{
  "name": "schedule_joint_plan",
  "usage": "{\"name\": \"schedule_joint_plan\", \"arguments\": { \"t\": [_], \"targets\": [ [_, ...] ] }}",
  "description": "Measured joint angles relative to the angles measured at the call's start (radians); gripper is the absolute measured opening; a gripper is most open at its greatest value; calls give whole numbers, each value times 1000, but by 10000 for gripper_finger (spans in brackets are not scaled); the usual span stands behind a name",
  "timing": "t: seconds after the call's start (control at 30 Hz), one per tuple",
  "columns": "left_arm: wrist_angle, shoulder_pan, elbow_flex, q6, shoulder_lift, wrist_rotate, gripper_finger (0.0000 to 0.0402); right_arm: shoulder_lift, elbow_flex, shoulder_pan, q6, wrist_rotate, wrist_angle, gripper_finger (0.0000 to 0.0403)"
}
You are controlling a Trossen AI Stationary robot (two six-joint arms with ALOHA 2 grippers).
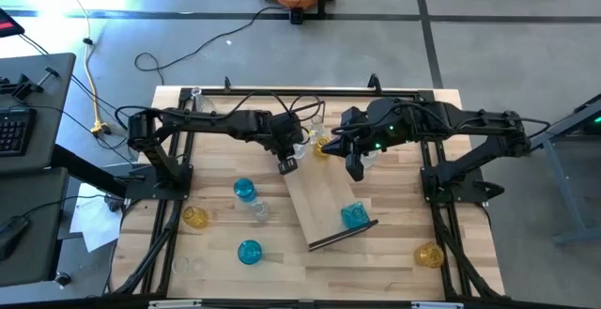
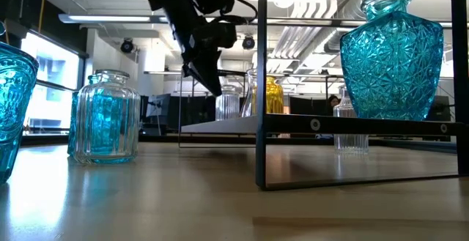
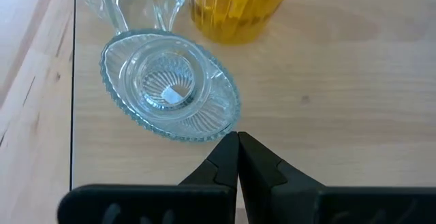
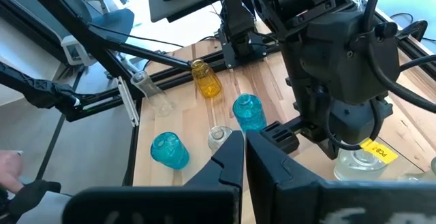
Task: Sort vases onto shelf
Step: Put the transparent crystal vase on the shelf aligned with the other transparent crystal vase
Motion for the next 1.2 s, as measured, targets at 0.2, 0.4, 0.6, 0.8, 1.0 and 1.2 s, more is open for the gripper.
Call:
{"name": "schedule_joint_plan", "arguments": {
  "t": [0.2, 0.4, 0.6, 0.8, 1.0, 1.2],
  "targets": [
    [24, 1, 1, -2, 0, 0, 0, 0, 0, 0, 0, 0, 0, 0],
    [65, 2, 1, -19, 0, -4, 0, 0, 0, 0, -3, 0, 0, 0],
    [84, 4, 1, -35, 20, -6, 0, 0, 0, 0, -3, 0, 0, 0],
    [86, 0, 1, -52, 69, -1, 0, 0, 0, 0, 2, 0, 0, 0],
    [87, -8, 1, -53, 63, -5, 0, 0, 0, 0, 16, 0, -1, 0],
    [88, 14, 1, -53, 61, -12, 0, 0, 0, 0, 11, 0, -2, 0]
  ]
}}
